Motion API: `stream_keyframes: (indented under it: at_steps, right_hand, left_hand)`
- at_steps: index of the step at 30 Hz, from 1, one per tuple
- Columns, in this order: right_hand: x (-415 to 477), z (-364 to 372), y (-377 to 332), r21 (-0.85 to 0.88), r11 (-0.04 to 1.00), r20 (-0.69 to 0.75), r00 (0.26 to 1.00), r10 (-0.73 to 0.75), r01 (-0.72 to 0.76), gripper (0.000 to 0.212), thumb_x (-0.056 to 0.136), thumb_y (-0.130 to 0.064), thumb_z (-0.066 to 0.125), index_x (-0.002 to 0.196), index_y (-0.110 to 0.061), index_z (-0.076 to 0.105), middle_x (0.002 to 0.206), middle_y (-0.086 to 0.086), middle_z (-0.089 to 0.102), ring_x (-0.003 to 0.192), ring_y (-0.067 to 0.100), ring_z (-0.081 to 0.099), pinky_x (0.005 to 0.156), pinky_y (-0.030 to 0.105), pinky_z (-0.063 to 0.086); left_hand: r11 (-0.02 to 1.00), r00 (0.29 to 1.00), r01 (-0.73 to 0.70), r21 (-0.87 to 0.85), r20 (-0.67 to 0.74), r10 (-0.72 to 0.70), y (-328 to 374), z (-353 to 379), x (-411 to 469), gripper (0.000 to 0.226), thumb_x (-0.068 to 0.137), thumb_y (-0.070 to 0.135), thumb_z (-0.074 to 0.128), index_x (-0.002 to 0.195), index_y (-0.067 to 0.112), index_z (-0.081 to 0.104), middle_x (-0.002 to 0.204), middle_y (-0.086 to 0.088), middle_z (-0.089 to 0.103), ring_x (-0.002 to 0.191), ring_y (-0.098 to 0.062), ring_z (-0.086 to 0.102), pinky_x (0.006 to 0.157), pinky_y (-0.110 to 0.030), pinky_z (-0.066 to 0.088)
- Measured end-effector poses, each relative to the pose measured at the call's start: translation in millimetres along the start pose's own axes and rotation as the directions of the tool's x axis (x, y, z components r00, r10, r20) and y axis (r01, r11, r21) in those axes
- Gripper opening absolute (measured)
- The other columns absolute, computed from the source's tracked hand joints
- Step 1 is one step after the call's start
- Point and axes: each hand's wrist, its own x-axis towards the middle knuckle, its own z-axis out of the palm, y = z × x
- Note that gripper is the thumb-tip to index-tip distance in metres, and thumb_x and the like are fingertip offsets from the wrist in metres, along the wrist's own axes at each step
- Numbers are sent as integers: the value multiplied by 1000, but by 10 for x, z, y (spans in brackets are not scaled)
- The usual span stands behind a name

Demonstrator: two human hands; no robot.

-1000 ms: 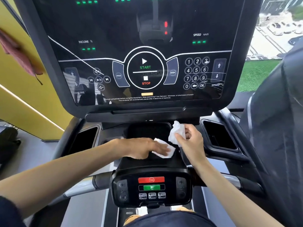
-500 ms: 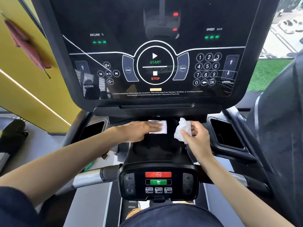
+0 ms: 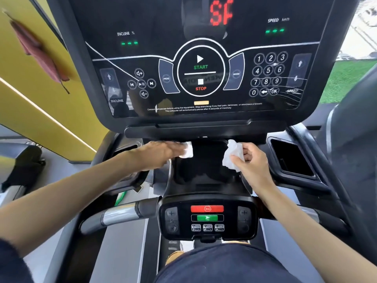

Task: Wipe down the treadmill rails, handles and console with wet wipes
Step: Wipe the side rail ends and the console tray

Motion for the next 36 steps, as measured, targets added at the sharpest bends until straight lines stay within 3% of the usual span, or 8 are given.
stream_keyframes:
  at_steps: [5, 11, 14, 20, 23, 26, 30, 36]
  right_hand:
    - [6, 9, 0, 10, 1000, -10, 1000, 3, -3, 23, 79, -11, 67, 98, -26, 64, 87, -2, 70, 83, 17, 66, 70, 32, 56]
    - [10, 5, 15, -9, 1000, -5, 1000, 7, -7, 25, 78, -12, 67, 100, -23, 65, 88, 0, 70, 85, 20, 66, 76, 40, 57]
    - [6, -5, 6, -10, 1000, 1, 1000, 6, -6, 26, 79, -11, 67, 101, -23, 65, 89, -3, 70, 85, 17, 66, 77, 39, 57]
    - [-1, -3, 5, -8, 1000, 6, 1000, 3, -3, 26, 78, -11, 66, 99, -28, 63, 89, -5, 70, 85, 14, 67, 78, 38, 57]
    - [-1, -4, 10, -9, 1000, -1, 1000, 3, -3, 25, 78, -11, 66, 98, -27, 64, 89, -4, 70, 85, 16, 66, 77, 39, 57]
    - [5, 0, 6, -16, 1000, -9, 1000, -1, 0, 23, 79, -11, 67, 97, -25, 65, 86, -3, 70, 82, 16, 66, 75, 38, 57]
    - [16, 9, 14, -27, 1000, -3, 1000, 5, -5, 24, 79, -12, 67, 99, -24, 65, 85, -5, 69, 81, 14, 66, 74, 36, 57]
    - [16, 7, 4, -44, 999, -9, 1000, -13, 12, 26, 79, -10, 68, 103, -18, 65, 88, -5, 69, 82, 13, 65, 71, 27, 55]
  left_hand:
    - [979, 976, -173, -104, 112, 184, 174, 105, -292, 58, 78, -11, 52, 127, 19, 57, 135, 6, 49, 126, -14, 41, 99, -13, 24]
    - [961, 972, -163, 221, -132, 195, -38, 89, -78, 43, 71, -2, 35, 99, 12, 65, 101, -1, 64, 96, -21, 62, 89, -27, 40]
    - [969, 962, -181, 168, -175, 210, 82, 113, -167, 44, 57, -10, 48, 90, 14, 64, 92, 1, 62, 86, -19, 58, 80, -24, 35]
    - [962, 966, -161, -221, 163, 199, 173, 65, -143, 63, 62, -19, 41, 107, 18, 65, 107, 8, 58, 101, -9, 46, 87, -37, 42]
    - [973, 965, -147, -179, 190, 181, 91, -10, -79, 65, 66, -19, 42, 108, 23, 66, 111, 14, 57, 107, -5, 44, 75, -20, 35]
    - [957, 949, -135, -256, 246, 199, 170, -1, -90, 60, 68, -20, 42, 111, 13, 67, 115, 7, 59, 110, -6, 44, 86, -26, 37]
    - [934, 949, -160, -318, 210, 234, 288, 75, 2, 66, 65, -22, 39, 116, 10, 65, 120, 7, 56, 107, 5, 38, 94, -19, 35]
    - [924, 945, -292, -246, 75, 319, 773, 29, 485, 69, 73, -19, 42, 133, 12, 54, 131, -1, 50, 119, -19, 40, 95, -37, 40]
